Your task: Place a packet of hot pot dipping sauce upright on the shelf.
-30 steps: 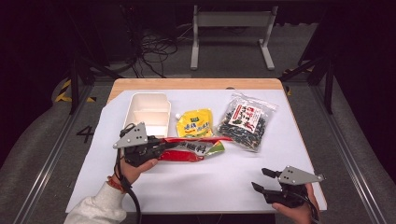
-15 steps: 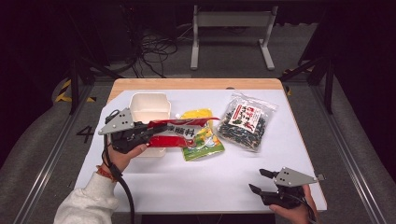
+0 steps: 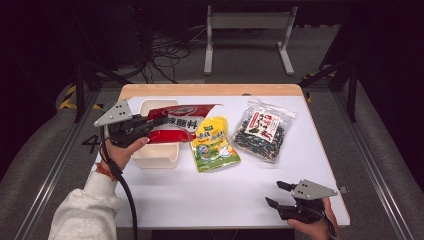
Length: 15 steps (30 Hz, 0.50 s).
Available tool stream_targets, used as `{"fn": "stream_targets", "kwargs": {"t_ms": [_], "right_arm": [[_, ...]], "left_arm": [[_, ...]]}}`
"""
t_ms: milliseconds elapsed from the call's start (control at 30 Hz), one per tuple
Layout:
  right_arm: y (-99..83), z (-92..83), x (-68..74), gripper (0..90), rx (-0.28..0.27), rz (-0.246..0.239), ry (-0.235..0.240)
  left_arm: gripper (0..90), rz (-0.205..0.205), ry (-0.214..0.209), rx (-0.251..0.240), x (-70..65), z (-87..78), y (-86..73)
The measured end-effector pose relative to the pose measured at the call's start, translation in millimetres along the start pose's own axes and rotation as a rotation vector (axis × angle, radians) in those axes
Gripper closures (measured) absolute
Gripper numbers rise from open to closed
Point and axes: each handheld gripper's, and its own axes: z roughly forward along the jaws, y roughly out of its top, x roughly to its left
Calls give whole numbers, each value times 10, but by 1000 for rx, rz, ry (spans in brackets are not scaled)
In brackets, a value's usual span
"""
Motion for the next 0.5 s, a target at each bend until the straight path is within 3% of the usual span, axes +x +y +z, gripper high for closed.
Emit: {"fn": "stream_targets", "kwargs": {"t_ms": [200,500], "right_arm": [[-8,7,-7,355,1,4,-1],[-28,17,-12,355,8,8,-7]], "left_arm": [[899,-15,57,14,172,4,23],[899,-40,99,27,452,62,-23]]}}
